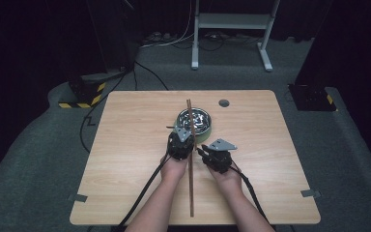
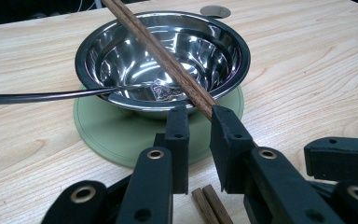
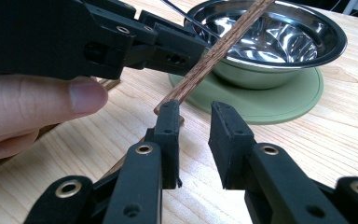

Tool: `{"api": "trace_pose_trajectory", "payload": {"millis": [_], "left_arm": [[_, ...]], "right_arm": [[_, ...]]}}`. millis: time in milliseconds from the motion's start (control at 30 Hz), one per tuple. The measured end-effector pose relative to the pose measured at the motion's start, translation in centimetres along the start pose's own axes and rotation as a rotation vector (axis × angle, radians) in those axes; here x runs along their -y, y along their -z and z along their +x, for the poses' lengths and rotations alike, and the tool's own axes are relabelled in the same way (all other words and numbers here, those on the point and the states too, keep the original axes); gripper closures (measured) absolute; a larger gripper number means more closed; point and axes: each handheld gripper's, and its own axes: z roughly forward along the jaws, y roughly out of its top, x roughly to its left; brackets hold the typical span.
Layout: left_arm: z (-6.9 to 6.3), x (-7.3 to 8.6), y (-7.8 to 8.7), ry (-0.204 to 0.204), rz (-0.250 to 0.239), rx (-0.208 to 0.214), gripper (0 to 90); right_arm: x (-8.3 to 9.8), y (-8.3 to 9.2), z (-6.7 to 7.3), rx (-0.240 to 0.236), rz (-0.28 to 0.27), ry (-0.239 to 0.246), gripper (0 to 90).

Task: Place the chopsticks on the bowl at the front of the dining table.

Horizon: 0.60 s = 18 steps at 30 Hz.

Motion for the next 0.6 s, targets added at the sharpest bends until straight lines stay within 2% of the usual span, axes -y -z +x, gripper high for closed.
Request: {"api": "trace_pose_trajectory", "payload": {"millis": [167, 400, 600], "left_arm": [[-0.02, -0.02, 0.00, 0.004, -0.001, 0.002, 76.9], [-0.06, -0.01, -0.01, -0.001, -0.002, 0.005, 77.2], [-0.01, -0.01, 0.01, -0.005, -0.001, 0.005, 77.1]], "right_arm": [[0.00, 0.05, 0.19, -0.003, 0.006, -0.007, 73.3], [-0.03, -0.02, 0.22, -0.010, 0.004, 0.017, 73.5], [-0.03, -0.03, 0.25, -0.010, 0.004, 0.019, 73.5]]}}
